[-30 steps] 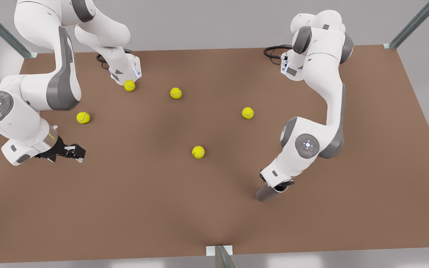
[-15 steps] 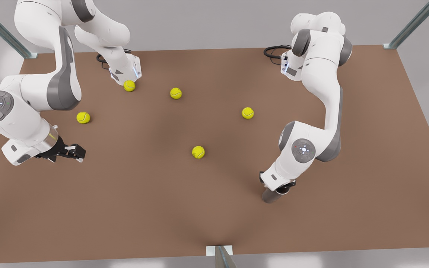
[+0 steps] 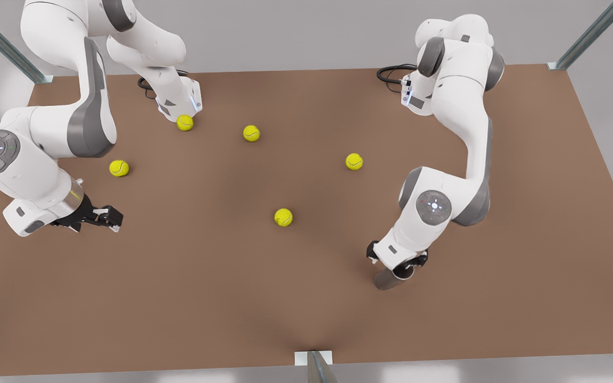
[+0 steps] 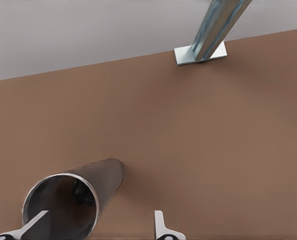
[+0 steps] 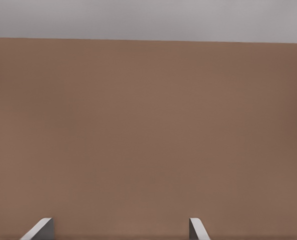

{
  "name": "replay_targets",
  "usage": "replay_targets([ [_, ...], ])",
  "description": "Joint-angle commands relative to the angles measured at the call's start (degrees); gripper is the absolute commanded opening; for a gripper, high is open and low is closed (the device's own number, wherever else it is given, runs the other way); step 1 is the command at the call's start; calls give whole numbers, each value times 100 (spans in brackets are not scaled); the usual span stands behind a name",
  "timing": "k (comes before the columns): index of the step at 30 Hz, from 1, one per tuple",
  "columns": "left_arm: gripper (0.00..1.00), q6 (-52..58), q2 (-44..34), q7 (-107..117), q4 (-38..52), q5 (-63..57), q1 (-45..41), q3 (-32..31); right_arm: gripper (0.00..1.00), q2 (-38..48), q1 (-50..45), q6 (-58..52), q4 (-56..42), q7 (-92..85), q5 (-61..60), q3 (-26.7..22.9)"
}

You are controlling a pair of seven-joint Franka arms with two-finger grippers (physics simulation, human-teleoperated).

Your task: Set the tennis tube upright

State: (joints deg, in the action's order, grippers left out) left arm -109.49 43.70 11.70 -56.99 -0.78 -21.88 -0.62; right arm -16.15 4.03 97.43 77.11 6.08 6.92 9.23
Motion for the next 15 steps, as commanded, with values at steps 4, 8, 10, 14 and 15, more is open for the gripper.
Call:
replay_targets([
  [4,100,990,-546,290,4,7,35,27,100,7,1,-40,-3,-10,-15,8],
  [8,100,1668,-1056,-360,4,25,421,27,100,7,-16,-40,-3,-10,-15,8],
  [10,100,2439,-1179,-440,4,-28,483,97,100,7,-8,-40,-3,-10,-15,8],
  [14,100,2951,-2162,-475,-310,-54,773,343,100,7,-8,-40,6,-2,-42,8],
  [15,100,2661,-2655,-466,-971,-168,764,352,100,7,-16,-48,6,-10,-42,8],
])
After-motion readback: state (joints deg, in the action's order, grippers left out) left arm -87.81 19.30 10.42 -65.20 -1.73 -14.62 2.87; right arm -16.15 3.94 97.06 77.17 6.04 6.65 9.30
